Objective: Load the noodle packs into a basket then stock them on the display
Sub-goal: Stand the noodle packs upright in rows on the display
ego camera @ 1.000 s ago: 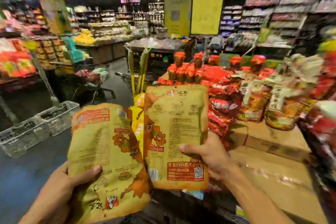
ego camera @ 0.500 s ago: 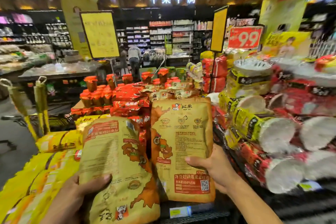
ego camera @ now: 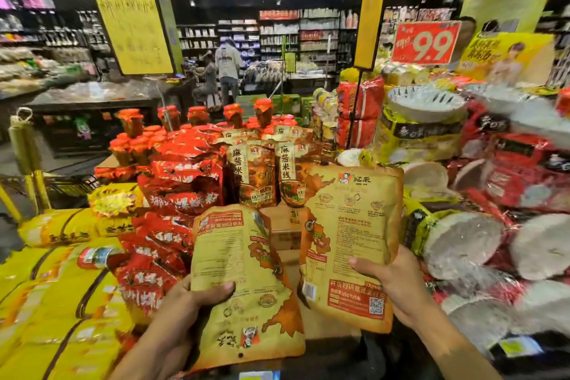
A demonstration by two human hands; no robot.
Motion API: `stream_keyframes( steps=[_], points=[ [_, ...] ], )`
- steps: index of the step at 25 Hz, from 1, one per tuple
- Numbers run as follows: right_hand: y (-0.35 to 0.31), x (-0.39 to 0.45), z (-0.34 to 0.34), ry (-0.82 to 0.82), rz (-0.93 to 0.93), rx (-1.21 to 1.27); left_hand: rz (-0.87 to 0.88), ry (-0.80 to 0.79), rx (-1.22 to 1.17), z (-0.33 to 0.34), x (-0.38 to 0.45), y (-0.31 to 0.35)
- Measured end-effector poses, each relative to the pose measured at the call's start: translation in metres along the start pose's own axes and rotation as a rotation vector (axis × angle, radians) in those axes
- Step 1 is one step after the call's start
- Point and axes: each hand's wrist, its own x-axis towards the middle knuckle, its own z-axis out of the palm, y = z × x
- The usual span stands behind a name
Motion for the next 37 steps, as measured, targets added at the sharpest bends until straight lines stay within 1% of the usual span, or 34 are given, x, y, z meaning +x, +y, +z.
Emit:
stream_keyframes(
  steps=[4, 9, 11, 14, 19, 21, 23, 25, 26, 27, 28, 29, 30, 31, 32, 33, 34, 35, 37],
  points=[
    [0.015, 0.033, -0.017, 0.068, 0.035, -0.003, -0.066, 0.057, -0.014, 0.010, 0.040, -0.026],
    [0.048, 0.080, -0.009, 0.147, 0.084, -0.032, -0.159, 0.121, 0.001, 0.010, 0.103, -0.054],
    [0.062, 0.100, -0.001, 0.153, 0.092, -0.044, -0.191, 0.132, 0.003, 0.006, 0.133, -0.062],
    [0.078, 0.133, 0.014, 0.270, 0.111, -0.098, -0.256, 0.123, -0.039, -0.002, 0.172, -0.069],
    [0.098, 0.199, 0.043, 0.413, 0.072, -0.176, -0.328, 0.101, -0.063, -0.006, 0.222, -0.067],
    [0.107, 0.225, 0.050, 0.464, 0.068, -0.215, -0.338, 0.126, -0.044, -0.010, 0.238, -0.066],
    [0.117, 0.249, 0.056, 0.496, 0.023, -0.298, -0.333, 0.119, -0.085, -0.015, 0.245, -0.067],
    [0.125, 0.273, 0.063, 0.549, 0.008, -0.404, -0.376, 0.151, -0.070, -0.015, 0.250, -0.063],
    [0.132, 0.286, 0.067, 0.585, 0.021, -0.435, -0.323, 0.106, -0.050, -0.024, 0.259, -0.082],
    [0.139, 0.298, 0.072, 0.612, 0.017, -0.429, -0.313, 0.094, -0.117, -0.033, 0.266, -0.100],
    [0.147, 0.307, 0.079, 0.634, 0.021, -0.418, -0.289, 0.176, -0.046, -0.054, 0.276, -0.130],
    [0.158, 0.315, 0.086, 0.654, 0.014, -0.421, -0.284, 0.256, -0.050, -0.072, 0.290, -0.155],
    [0.165, 0.321, 0.096, 0.672, 0.014, -0.437, -0.257, 0.254, -0.071, -0.084, 0.291, -0.164],
    [0.174, 0.325, 0.106, 0.675, -0.006, -0.438, -0.280, 0.273, -0.115, -0.085, 0.291, -0.161],
    [0.180, 0.326, 0.118, 0.661, -0.047, -0.425, -0.294, 0.227, -0.093, -0.079, 0.282, -0.146],
    [0.188, 0.327, 0.128, 0.628, -0.088, -0.404, -0.307, 0.222, -0.078, -0.059, 0.276, -0.125],
    [0.194, 0.328, 0.137, 0.588, -0.104, -0.398, -0.323, 0.182, -0.062, -0.043, 0.267, -0.102],
    [0.198, 0.331, 0.145, 0.549, -0.109, -0.391, -0.299, 0.176, -0.058, -0.036, 0.259, -0.085],
    [0.206, 0.335, 0.156, 0.482, -0.076, -0.405, -0.343, 0.129, -0.005, -0.025, 0.267, -0.074]
  ],
)
